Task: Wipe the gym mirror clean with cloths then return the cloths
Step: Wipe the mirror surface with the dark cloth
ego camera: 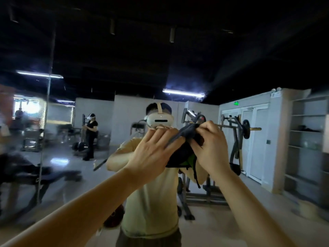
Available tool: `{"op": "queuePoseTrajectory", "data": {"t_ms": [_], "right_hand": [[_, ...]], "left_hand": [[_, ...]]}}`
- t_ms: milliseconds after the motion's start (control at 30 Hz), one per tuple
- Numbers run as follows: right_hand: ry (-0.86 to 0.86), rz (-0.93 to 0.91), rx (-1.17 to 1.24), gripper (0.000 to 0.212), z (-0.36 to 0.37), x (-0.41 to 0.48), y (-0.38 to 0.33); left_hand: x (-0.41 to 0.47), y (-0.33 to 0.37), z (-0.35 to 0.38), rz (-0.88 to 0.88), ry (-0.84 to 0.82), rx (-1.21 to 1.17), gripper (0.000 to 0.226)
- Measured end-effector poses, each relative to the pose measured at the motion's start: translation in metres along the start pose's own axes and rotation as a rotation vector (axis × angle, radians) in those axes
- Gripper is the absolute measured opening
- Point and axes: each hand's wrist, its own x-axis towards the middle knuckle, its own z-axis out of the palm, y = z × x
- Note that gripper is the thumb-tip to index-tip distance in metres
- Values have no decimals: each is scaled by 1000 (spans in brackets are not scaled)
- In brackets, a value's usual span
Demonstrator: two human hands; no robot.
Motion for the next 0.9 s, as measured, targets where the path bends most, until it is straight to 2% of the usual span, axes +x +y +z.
{"op": "queuePoseTrajectory", "data": {"t_ms": [33, 100, 233, 300, 333, 367, 433, 500, 600, 667, 767, 900], "right_hand": [[-48, 9, 40, 13, -5, 7, 2], [-147, 28, 92, 19, -15, 22, 3], [-248, 11, 9, 28, -27, 43, -4], [-176, 68, -13, 15, -35, 44, -7], [-79, 88, -17, 5, -38, 40, -10], [45, 80, -13, 6, -40, 33, -14], [232, -64, 51, 15, -36, 16, -27], [216, -216, 127, 24, -25, 0, -41], [134, -197, 182, 27, -10, -10, -42], [104, -143, 129, 21, -9, -10, -29], [79, -196, -132, 15, -16, -10, -2], [98, -198, -398, 17, -17, -4, 3]], "left_hand": [[0, -1, 1, 61, 0, 1, 62], [-1, -3, 4, 144, -5, 14, 61], [8, -8, 12, 202, -91, 58, 53], [13, -11, 13, 156, -102, 58, 51], [15, -11, 13, 133, -104, 54, 51], [16, -11, 13, 114, -108, 49, 53], [20, -10, 13, 68, -116, 20, 59], [26, -8, 11, 2, -120, -29, 70], [32, -10, 5, -41, -145, -59, 74], [32, -14, 2, -50, -156, -64, 73], [32, -22, 0, -17, -155, -51, 71], [36, -25, 1, 16, -177, -20, 72]]}}
